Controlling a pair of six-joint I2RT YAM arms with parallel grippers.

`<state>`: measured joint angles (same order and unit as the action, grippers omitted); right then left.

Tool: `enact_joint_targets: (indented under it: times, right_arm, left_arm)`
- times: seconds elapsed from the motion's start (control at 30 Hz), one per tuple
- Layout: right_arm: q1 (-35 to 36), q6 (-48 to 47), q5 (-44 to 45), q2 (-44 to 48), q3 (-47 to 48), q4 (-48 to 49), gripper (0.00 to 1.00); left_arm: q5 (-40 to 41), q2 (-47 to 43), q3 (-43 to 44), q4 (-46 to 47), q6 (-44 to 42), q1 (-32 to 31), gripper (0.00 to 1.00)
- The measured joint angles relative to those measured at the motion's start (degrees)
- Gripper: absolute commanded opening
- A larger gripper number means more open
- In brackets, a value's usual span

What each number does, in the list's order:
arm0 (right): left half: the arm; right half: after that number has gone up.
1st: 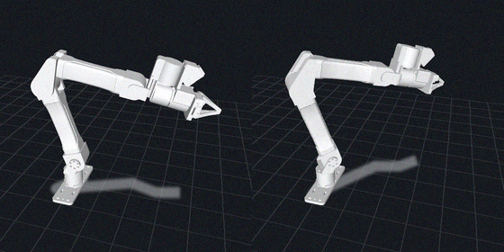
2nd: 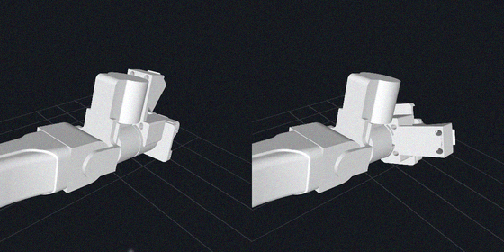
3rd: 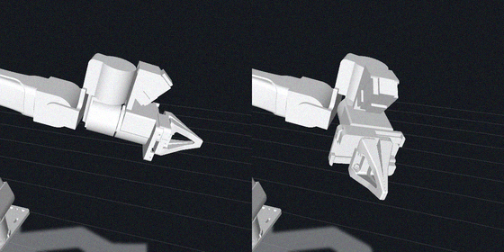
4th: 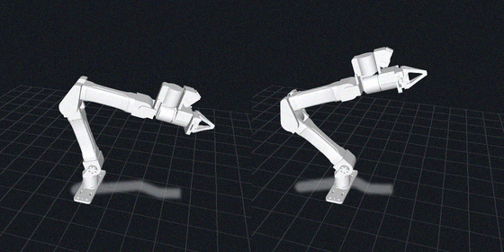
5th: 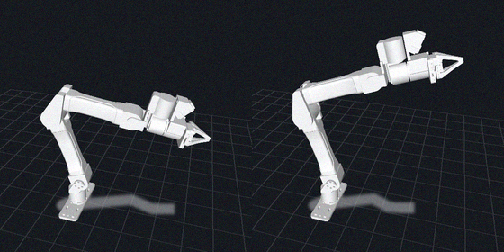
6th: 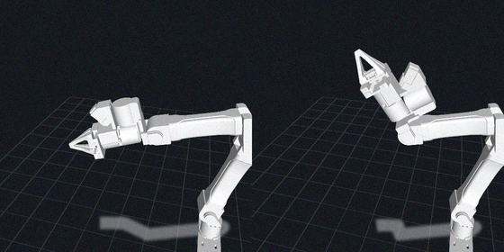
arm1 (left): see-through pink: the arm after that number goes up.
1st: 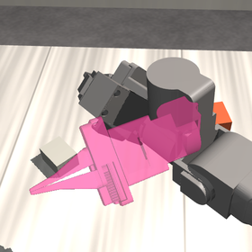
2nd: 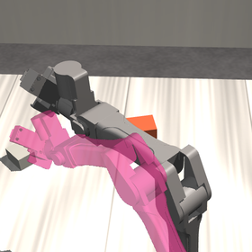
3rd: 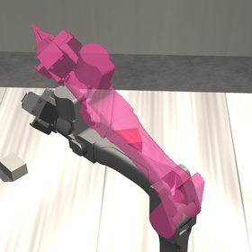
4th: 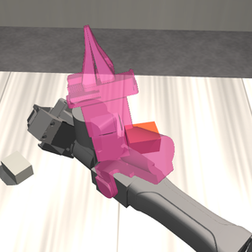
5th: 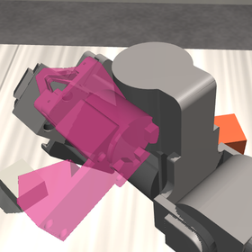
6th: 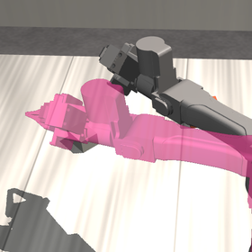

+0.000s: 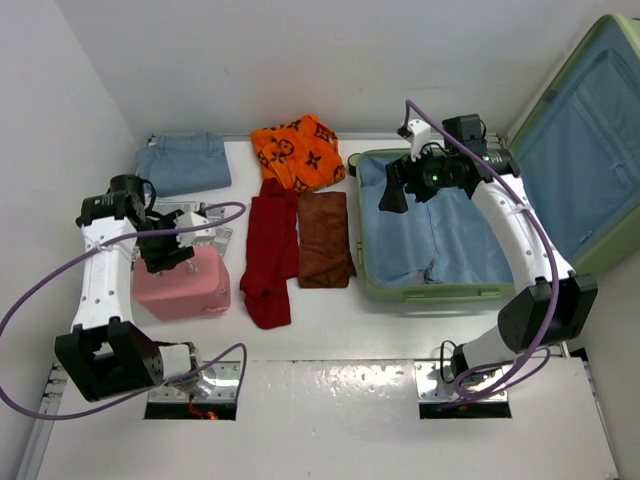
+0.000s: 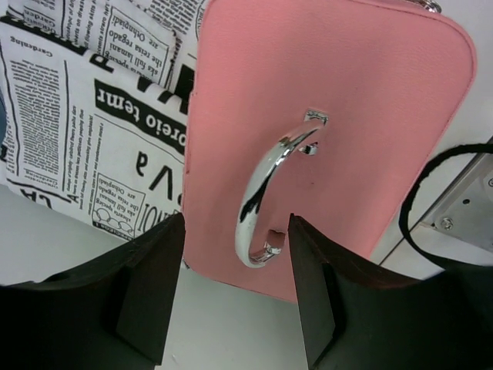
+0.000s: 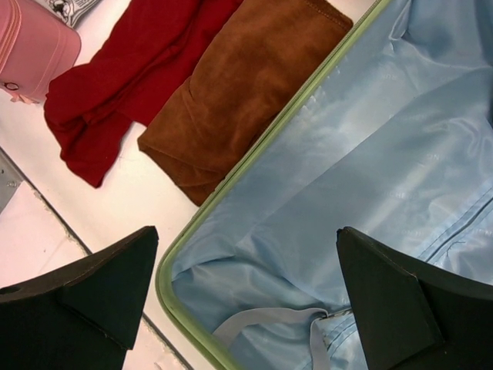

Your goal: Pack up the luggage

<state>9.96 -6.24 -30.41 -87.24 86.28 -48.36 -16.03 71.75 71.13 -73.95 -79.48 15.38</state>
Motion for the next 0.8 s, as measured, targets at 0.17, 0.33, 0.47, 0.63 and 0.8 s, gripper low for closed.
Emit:
enact_joint_targets:
  times: [0.17,0.33,0.47,0.63,0.8]
  right_arm:
    - [0.2,-0.02,0.04,-0.59,0.0,-0.09,0.99]
    - [0.33,-0.26,0.42,-0.66,0.0,-0.22,0.99]
    - [0.35,-0.57,0.68,-0.66,0.0,-0.22,0.99]
    - [0.42,-1.09,1.11,-0.66,0.0,-0.22,0.99]
    - [0.42,-1.38,1.7,-0.66,0.0,-0.24,0.99]
  left_arm:
    - [0.46,-0.57,-1.22,-0.15,-0.66,0.0,0.5]
    - [0.94,1.44,-1.36,-0.11,-0.9,0.0,0.2]
    - [1.27,2.4,-2.25,0.76,-1.77,0.0,0.09]
    - [1.25,1.09,-3.17,1.4,-2.69,-0.02,0.0]
    - [0.68,-1.29,-3.69,1.11,-2.97,-0.02,0.0]
